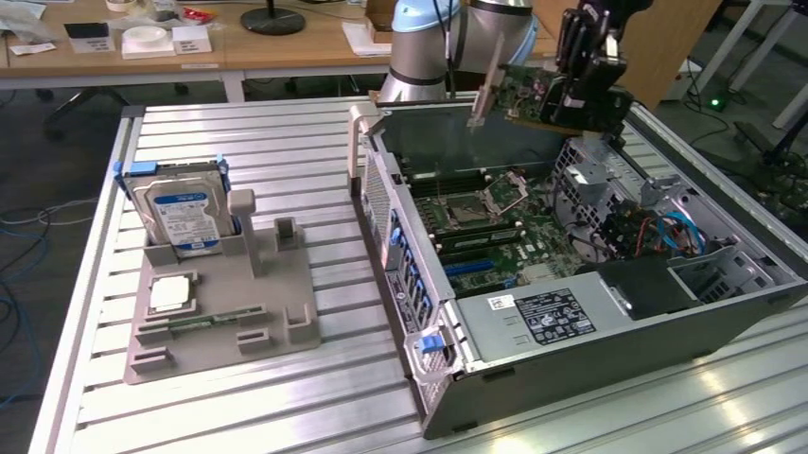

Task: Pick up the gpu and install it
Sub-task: 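Insert the gpu into the slot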

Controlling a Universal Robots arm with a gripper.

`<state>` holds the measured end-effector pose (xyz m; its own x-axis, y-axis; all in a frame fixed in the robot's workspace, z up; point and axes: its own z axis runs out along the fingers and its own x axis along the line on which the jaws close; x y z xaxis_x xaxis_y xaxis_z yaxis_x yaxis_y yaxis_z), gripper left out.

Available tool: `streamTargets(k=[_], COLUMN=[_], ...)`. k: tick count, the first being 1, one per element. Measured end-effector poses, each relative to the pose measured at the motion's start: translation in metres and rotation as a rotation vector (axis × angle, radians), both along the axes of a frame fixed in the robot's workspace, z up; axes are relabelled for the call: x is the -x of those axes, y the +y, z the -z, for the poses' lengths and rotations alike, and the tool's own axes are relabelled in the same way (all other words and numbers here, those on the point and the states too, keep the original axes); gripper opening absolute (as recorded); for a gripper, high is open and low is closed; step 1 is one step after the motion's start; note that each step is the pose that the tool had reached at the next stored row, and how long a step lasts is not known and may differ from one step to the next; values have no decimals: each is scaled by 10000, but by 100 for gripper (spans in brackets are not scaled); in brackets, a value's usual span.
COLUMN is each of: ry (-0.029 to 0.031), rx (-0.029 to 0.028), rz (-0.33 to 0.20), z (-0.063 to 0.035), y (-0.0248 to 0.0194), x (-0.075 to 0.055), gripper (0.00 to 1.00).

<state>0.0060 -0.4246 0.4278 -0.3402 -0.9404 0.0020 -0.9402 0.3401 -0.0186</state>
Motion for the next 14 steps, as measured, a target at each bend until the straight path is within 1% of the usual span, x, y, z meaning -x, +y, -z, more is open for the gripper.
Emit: streamTargets(k=[14], ry=[-1], rx=[1], rz=[-2025], z=[5], y=[-1], x=[0], gripper=[28])
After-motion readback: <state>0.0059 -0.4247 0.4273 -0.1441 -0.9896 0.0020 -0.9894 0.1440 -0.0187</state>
